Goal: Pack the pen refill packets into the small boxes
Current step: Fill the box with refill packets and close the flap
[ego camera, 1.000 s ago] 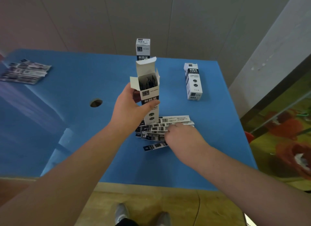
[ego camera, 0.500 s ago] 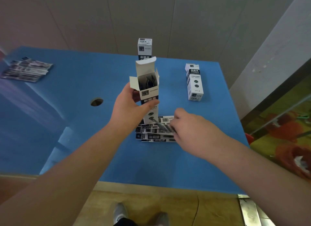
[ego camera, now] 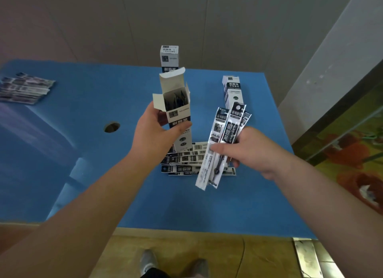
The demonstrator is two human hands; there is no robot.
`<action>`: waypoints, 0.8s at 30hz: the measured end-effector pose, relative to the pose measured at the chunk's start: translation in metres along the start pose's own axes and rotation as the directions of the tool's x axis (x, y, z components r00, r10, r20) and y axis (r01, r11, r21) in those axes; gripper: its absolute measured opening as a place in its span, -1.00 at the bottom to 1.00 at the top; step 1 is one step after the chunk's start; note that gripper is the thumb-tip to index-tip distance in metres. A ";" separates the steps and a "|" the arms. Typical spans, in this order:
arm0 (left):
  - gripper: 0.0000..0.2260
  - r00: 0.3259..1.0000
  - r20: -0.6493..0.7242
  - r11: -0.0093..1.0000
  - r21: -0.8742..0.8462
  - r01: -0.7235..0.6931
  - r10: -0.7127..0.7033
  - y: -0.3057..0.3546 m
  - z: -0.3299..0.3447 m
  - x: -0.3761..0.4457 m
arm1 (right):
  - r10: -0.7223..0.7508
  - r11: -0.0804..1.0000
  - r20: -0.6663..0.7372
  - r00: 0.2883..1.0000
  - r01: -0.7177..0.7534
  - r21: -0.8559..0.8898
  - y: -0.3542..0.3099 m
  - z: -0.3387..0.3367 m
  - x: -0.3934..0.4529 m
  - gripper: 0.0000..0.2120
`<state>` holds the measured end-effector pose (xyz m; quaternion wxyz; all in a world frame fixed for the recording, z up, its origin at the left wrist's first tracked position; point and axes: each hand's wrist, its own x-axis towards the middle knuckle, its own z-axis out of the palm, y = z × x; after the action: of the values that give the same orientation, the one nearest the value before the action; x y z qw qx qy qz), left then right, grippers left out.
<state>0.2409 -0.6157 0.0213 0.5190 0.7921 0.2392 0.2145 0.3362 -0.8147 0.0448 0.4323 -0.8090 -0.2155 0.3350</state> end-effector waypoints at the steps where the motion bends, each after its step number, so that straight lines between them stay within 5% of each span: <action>1: -0.64 1.000 0.001 1.000 0.005 -0.001 0.001 0.000 0.000 0.000 | 0.014 0.998 -0.004 1.000 -0.014 0.054 0.001 -0.002 -0.001 -0.90; 7: -0.61 1.000 0.000 1.000 0.016 -0.026 0.026 0.002 0.003 -0.002 | -0.026 0.858 -0.101 0.995 0.074 0.508 -0.005 -0.015 -0.009 -0.95; 13: -0.57 0.996 0.003 0.994 0.061 -0.089 0.089 0.008 0.007 -0.004 | -0.054 0.671 -0.237 0.970 0.211 0.711 -0.014 -0.024 -0.020 -0.92; 17: -0.57 0.988 0.012 0.982 0.111 -0.154 0.153 0.009 0.012 -0.004 | -0.077 0.621 -0.382 0.921 0.344 0.704 -0.022 -0.025 -0.021 -0.91; 24: -0.52 0.965 0.058 0.930 0.258 -0.263 0.257 0.010 0.022 0.000 | -0.115 0.706 -0.582 0.805 0.478 0.523 -0.027 -0.029 -0.016 -0.95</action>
<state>0.2548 -0.6350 0.0224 0.3788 0.8811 0.1525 0.2385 0.3449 -0.8263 0.0847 0.7746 -0.6191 -0.0968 0.0854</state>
